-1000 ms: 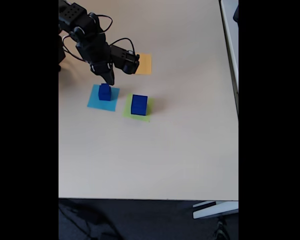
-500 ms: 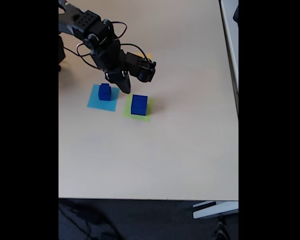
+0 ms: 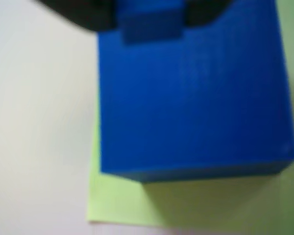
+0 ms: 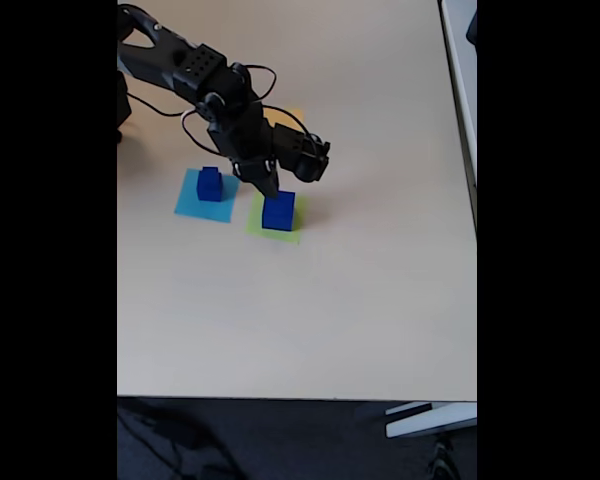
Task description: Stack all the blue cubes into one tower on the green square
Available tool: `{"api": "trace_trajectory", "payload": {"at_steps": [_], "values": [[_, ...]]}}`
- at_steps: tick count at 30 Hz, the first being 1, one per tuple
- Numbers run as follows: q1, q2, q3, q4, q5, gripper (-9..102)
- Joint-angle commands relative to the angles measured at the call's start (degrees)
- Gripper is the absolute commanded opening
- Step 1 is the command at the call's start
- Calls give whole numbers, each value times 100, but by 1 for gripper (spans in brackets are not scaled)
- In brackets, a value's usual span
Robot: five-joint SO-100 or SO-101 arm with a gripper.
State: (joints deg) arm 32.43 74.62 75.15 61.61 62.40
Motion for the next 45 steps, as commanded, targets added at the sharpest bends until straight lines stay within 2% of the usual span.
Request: {"api": "trace_trajectory", "payload": {"at_steps": [1,15,22,45], "values": [[-114,53,-378,-167,114,1],[-264,-88,255,-905,369,1],[-255,97,659,-923,483,0],[-9,149,519,-967,211,2]]}}
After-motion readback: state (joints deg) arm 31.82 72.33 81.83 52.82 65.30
